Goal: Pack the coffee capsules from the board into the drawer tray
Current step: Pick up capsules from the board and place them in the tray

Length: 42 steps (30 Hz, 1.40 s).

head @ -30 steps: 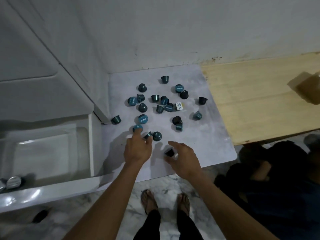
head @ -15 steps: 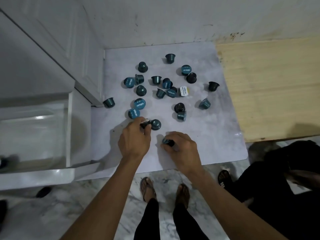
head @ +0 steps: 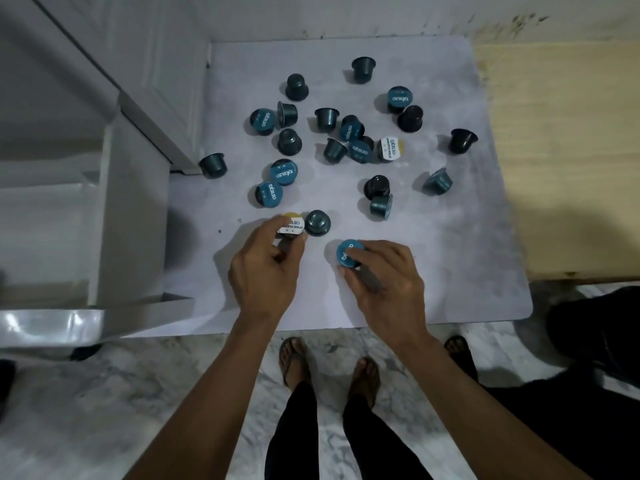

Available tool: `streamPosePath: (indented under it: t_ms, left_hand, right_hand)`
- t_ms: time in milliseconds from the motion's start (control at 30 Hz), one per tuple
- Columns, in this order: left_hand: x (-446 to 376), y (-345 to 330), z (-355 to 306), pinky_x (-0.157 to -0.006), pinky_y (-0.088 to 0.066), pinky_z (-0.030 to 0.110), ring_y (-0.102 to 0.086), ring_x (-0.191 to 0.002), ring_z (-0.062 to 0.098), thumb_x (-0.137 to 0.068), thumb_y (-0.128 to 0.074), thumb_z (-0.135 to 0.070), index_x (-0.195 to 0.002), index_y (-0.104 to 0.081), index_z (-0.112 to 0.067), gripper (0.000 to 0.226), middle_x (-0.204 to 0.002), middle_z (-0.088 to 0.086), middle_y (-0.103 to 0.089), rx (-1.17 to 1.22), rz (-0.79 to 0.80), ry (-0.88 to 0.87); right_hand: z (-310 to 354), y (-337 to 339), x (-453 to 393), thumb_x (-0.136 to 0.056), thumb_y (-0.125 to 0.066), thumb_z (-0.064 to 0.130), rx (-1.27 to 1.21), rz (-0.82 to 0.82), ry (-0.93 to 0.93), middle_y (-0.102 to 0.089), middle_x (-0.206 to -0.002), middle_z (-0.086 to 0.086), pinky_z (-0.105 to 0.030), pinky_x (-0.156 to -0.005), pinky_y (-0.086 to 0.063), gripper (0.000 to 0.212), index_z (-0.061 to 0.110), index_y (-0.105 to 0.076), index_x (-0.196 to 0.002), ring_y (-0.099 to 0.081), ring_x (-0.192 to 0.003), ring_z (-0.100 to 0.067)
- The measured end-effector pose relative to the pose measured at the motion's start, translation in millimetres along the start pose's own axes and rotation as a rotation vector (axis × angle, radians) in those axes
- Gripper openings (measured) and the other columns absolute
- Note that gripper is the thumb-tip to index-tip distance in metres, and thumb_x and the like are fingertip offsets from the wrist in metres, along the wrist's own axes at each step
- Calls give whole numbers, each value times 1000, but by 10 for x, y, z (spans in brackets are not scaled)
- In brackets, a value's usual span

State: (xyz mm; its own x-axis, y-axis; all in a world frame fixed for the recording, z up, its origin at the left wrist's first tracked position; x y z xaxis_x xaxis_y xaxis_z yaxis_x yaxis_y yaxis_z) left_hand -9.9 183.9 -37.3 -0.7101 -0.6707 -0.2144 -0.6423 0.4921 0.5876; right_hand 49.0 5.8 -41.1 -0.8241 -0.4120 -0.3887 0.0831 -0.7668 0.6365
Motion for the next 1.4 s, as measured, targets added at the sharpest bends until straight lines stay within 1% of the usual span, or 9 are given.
streamPosePath:
  t_ms: [233, 433, 533, 733, 833, 1033, 1133, 1267, 1400]
  left_hand:
    - [82, 106, -66, -60, -57, 40, -65, -62, 18, -89, -69, -34, -111, -70, -18, 27, -90, -1, -73, 85, 8, 48]
    - [158, 590, -605, -59, -58, 29, -68, -66, 9, -90, -68, -29, -115, -70, -22, 26, -100, -7, -74, 165, 4, 60]
    - [109, 1030, -979, -56, -53, 20, -66, -64, 6, -87, -72, -22, -111, -70, -25, 24, -97, -9, -74, 191, -33, 30]
    - [-159, 2144, -1202, -57, -50, 18, -62, -54, 11, -83, -75, -25, -106, -74, -22, 23, -92, -13, -74, 78, -80, -34]
    - [-331, 2693, -1067, -57, -49, 15, -63, -50, 8, -82, -77, -28, -101, -74, -25, 19, -83, -15, -74, -7, -102, -21]
    - [-790, 3601, -251, -56, -46, 11, -64, -46, 3, -78, -79, -30, -91, -72, -24, 16, -65, -22, -70, -74, -39, 49]
    - [-1031, 3939, 226, -54, -43, 6, -63, -45, 3, -77, -80, -26, -86, -72, -24, 12, -66, -35, -65, -95, 49, 58]
    - [-1284, 4240, 727, -50, -40, 5, -62, -46, 8, -73, -84, -21, -79, -72, -25, 14, -68, -37, -64, -123, 206, 61]
    - [-1482, 4233, 1092, -52, -41, 7, -61, -44, 4, -72, -85, -22, -79, -73, -21, 14, -62, -34, -63, -135, 393, 23]
  right_hand:
    - [51, 73, -53, -72, -87, 15, -55, -50, -72, -74, -99, -2, -36, -74, -58, 30, 6, -74, -98, -65, -90, -25]
    - [539, 444, -371, -74, -84, 15, -147, -64, -69, -69, -95, 10, -12, -72, -47, 29, 12, -75, -102, -63, -78, -17]
    - [958, 671, -611, -75, -84, 18, -229, -68, -85, -62, -94, 23, -12, -66, -46, 29, 19, -74, -102, -63, -73, -15]
    - [1888, 675, -995, -75, -82, 25, -393, 9, -83, -71, -83, 2, -8, -59, -42, 25, 19, -77, -99, -60, -69, -8]
    - [2298, 457, -1105, -76, -81, 33, -410, 78, -42, -69, -77, 4, -15, -58, -47, 25, 25, -75, -99, -60, -64, -9]
    - [2937, -298, -1180, -74, -81, 35, -445, 135, 5, -67, -74, 9, -10, -61, -40, 23, 30, -72, -95, -60, -65, -6]
    - [3192, -698, -1172, -74, -83, 29, -381, 173, -13, -64, -76, 25, -9, -62, -41, 22, 33, -71, -92, -59, -65, -5]
    - [3419, -1130, -1126, -73, -85, 27, -309, 254, -51, -70, -83, 15, -19, -62, -49, 21, 25, -74, -90, -61, -67, -11]
    - [3462, -1503, -1073, -72, -85, 30, -194, 381, -96, -64, -72, 17, -19, -63, -50, 23, 26, -74, -92, -62, -66, -9]
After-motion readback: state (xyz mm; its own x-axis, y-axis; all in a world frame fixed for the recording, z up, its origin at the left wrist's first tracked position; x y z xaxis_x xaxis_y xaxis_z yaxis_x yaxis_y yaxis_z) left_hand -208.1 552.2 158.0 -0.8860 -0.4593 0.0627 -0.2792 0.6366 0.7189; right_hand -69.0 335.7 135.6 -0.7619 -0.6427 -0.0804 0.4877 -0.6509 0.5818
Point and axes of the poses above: each hand's wrist, its own x-axis away from the middle knuckle, its own y-axis out of the back of the hand, z = x × y, the point moved 2 cm from there along -x, towards the middle knuckle
